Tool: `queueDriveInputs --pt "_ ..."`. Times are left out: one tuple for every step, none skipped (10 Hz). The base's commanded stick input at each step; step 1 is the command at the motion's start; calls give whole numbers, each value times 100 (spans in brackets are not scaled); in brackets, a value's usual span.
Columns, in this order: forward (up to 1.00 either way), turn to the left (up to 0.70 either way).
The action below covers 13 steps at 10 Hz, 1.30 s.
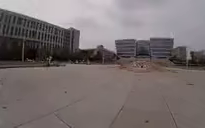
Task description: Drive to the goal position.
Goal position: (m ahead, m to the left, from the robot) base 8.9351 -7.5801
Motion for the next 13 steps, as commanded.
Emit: queueDriveInputs --pt "0 -100" --pt "0 -100" --pt "0 -100" --pt "0 -100" --pt "0 -100" --pt "0 -100" --pt "0 -100" --pt "0 -100" --pt "0 -100" --pt "73 -27" --pt "100 0" --pt "98 0" --pt "91 0"
